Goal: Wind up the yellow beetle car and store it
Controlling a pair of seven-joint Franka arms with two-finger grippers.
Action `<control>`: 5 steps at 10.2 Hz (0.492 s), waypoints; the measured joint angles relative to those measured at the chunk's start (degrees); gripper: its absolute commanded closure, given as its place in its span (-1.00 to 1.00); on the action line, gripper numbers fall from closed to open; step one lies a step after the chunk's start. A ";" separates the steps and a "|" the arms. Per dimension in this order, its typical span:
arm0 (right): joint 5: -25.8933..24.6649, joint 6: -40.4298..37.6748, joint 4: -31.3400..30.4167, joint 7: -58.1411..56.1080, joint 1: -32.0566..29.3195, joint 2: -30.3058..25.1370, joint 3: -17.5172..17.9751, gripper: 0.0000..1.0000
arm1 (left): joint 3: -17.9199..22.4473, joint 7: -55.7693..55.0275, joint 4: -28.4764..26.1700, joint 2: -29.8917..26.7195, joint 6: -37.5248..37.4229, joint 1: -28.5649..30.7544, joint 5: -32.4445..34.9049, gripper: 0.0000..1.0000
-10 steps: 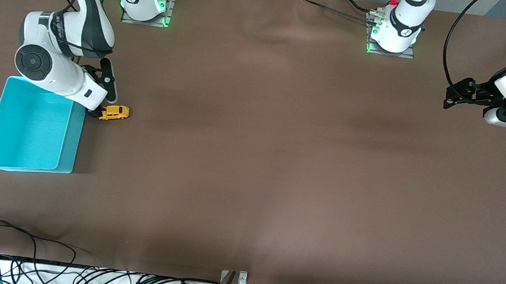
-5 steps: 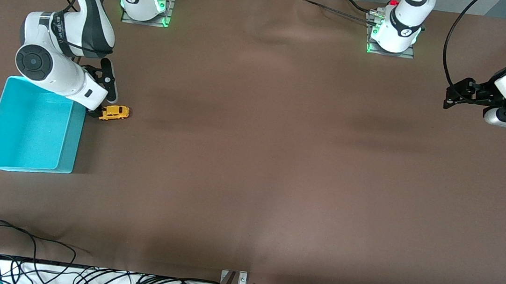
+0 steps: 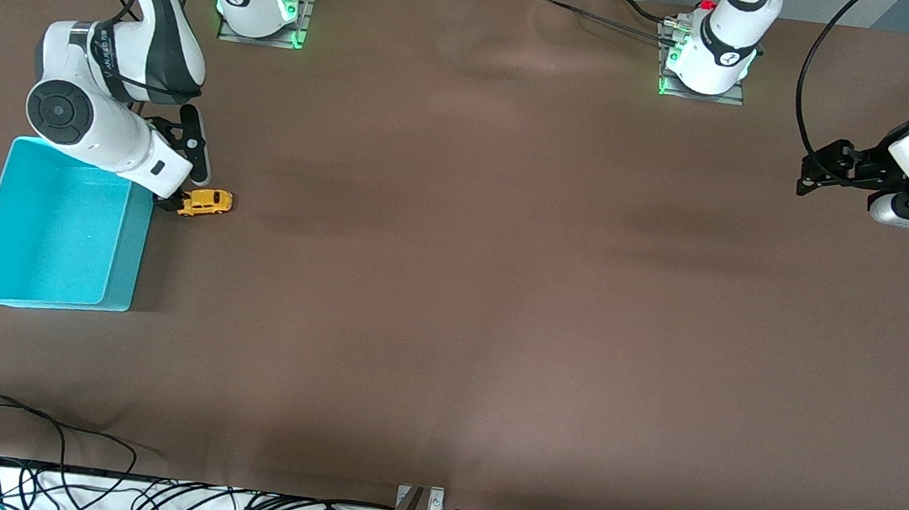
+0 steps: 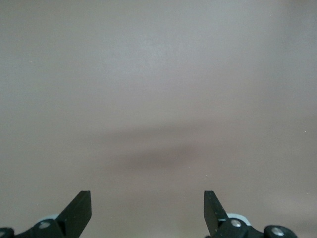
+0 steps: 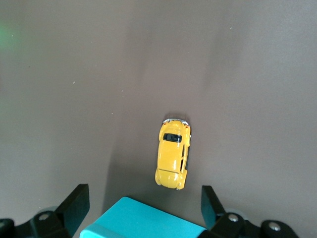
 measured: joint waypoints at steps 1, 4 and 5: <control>-0.01 0.22 0.00 0.00 -0.04 0.00 0.00 -1.00 | 0.00 0.00 0.00 0.00 0.00 0.00 0.00 -1.00; -0.03 0.69 0.00 -0.03 -0.43 0.00 0.00 -1.00 | 0.00 0.00 0.00 0.00 -0.08 0.00 0.00 -1.00; -0.04 0.88 -0.01 -0.03 -0.60 0.00 0.00 -1.00 | 0.00 0.00 0.00 0.00 -0.09 0.00 0.00 -1.00</control>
